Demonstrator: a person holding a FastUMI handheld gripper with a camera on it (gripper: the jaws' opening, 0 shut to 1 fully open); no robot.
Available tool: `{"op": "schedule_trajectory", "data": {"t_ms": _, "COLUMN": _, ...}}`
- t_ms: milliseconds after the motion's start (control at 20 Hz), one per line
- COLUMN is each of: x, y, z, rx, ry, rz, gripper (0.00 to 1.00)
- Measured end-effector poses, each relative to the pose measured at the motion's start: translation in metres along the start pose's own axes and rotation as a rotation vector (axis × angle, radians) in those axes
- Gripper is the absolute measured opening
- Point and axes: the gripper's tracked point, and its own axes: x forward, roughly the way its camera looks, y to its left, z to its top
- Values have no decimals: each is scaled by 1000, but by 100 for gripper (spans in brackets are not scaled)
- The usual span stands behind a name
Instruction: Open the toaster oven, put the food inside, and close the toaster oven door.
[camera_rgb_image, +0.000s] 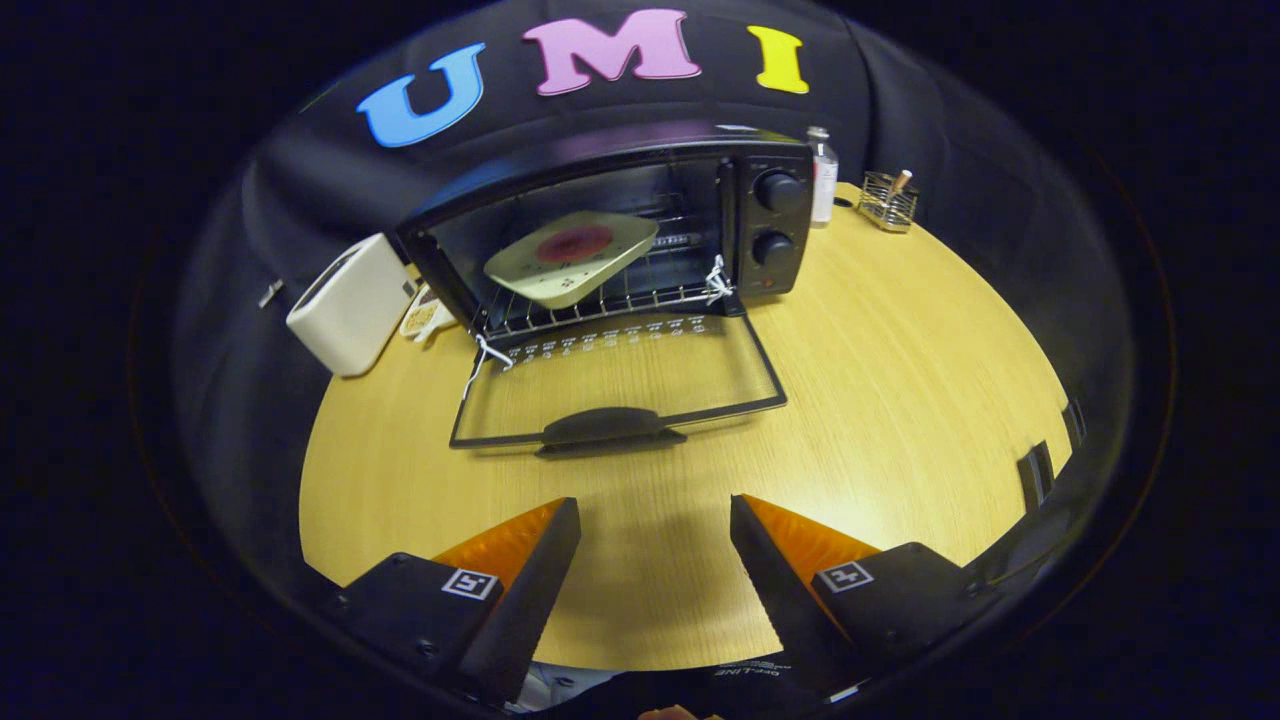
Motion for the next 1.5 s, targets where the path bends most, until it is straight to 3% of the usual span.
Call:
{"op": "schedule_trajectory", "data": {"t_ms": 450, "x": 50, "y": 2, "z": -3, "rx": -90, "ry": 65, "rz": -18, "gripper": 100}}
{"op": "schedule_trajectory", "data": {"t_ms": 800, "x": 73, "y": 8, "z": 0, "rx": -148, "ry": 70, "rz": 14, "gripper": 100}}
{"op": "schedule_trajectory", "data": {"t_ms": 1300, "x": 80, "y": 7, "z": 13, "rx": -180, "ry": 32, "rz": 17, "gripper": 98}}
{"op": "schedule_trajectory", "data": {"t_ms": 1500, "x": 65, "y": 6, "z": 22, "rx": -221, "ry": -50, "rz": 39, "gripper": 98}}
